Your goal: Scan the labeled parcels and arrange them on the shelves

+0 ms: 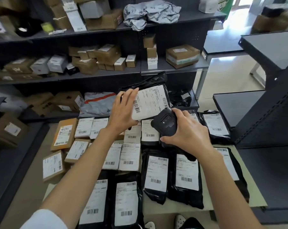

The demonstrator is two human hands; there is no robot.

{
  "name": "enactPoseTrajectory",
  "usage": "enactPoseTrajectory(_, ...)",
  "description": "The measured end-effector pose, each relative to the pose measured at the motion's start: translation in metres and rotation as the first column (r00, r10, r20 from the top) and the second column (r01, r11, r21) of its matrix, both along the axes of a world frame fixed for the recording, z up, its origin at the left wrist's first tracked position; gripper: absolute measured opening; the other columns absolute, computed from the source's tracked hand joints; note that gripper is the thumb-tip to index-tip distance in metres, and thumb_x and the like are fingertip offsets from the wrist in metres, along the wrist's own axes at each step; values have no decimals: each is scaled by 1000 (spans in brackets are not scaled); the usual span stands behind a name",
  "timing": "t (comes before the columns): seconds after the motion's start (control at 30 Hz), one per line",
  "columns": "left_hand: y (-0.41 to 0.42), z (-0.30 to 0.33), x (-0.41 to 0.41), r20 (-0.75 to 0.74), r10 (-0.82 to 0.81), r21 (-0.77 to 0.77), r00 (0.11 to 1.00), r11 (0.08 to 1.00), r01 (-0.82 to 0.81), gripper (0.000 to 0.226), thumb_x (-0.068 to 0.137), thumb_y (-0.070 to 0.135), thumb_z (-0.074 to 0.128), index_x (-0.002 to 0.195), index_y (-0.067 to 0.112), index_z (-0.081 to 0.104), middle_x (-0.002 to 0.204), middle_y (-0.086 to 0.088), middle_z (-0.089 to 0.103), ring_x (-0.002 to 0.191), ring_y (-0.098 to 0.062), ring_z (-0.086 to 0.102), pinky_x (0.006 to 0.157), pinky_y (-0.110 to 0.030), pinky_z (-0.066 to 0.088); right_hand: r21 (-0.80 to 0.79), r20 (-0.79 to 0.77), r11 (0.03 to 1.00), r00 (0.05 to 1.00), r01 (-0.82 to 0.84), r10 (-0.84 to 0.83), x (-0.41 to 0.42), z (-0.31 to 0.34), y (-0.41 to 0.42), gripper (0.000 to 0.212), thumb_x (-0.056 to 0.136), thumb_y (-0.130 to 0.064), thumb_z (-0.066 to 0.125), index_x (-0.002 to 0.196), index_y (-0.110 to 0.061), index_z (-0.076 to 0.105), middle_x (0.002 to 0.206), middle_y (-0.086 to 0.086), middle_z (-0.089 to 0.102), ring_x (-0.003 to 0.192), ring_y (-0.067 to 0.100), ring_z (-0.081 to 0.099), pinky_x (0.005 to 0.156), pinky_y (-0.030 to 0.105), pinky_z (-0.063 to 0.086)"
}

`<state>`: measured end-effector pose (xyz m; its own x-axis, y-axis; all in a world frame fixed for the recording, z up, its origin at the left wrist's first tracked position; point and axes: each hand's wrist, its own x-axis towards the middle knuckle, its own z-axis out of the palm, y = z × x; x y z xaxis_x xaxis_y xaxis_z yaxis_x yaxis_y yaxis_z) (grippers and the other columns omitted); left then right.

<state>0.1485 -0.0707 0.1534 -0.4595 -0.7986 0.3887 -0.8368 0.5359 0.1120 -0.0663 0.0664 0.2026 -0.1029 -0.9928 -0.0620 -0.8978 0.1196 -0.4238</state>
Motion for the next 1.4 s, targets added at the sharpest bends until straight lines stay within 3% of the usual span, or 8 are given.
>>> enactPoseTrajectory(0.37, -8, -5, 27, 39, -23, 54, 999, 998, 21, 119, 56, 32, 86, 153, 19, 19, 147, -2, 30, 130, -30, 29, 106, -45, 38, 58, -38, 998, 999, -1, 4, 31, -4, 9, 103, 71, -59, 77, 153, -29, 22, 133, -6, 45, 119, 23, 54, 90, 40, 47)
enactPoseTrajectory(0.57, -8, -8, 36, 60, -53, 74, 997, 996, 48, 120, 55, 32, 86, 153, 21, 17, 147, -1, 29, 130, -29, 28, 105, -45, 39, 77, -63, 997, 998, 22, -17, 37, -9, 17, 104, 73, -58, 77, 155, -28, 21, 136, -5, 44, 117, 22, 55, 78, 34, 38)
enactPoseTrajectory(0.9, 6, -25, -1, 80, -225, 138, 971, 967, 213, 119, 54, 37, 86, 152, 19, 22, 148, -1, 31, 130, -30, 28, 107, -47, 36, 84, 95, 966, 963, 246, -253, 22, -40, 52, 96, 70, -62, 77, 148, -29, 31, 134, -6, 48, 114, 24, 58, 83, 38, 45)
enactPoseTrajectory(1.07, 31, -46, -70, 92, -400, 217, 912, 902, 374, 120, 56, 41, 85, 153, 21, 18, 151, 1, 28, 133, -30, 25, 110, -46, 32, 145, 141, 896, 888, 419, -438, -13, -63, 102, 98, 68, -64, 76, 149, -29, 32, 135, -6, 48, 116, 23, 57, 89, 40, 49)
enactPoseTrajectory(1.27, 85, -67, -174, 122, -591, 297, 797, 788, 539, 124, 58, 42, 85, 154, 25, 8, 154, 1, 20, 139, -32, 18, 117, -47, 25, 166, 239, 753, 715, 636, -657, -66, -73, 177, 97, 59, -66, 76, 144, -38, 38, 132, -10, 52, 118, 20, 56, 95, 43, 49)
enactPoseTrajectory(1.4, 136, -77, -245, 149, -701, 311, 697, 702, 640, 124, 56, 48, 83, 154, 23, 11, 154, -3, 23, 138, -34, 22, 118, -45, 23, 174, 255, 654, 608, 736, -752, -106, -80, 241, 95, 56, -68, 73, 140, -37, 40, 127, -8, 53, 111, 19, 58, 90, 41, 52)
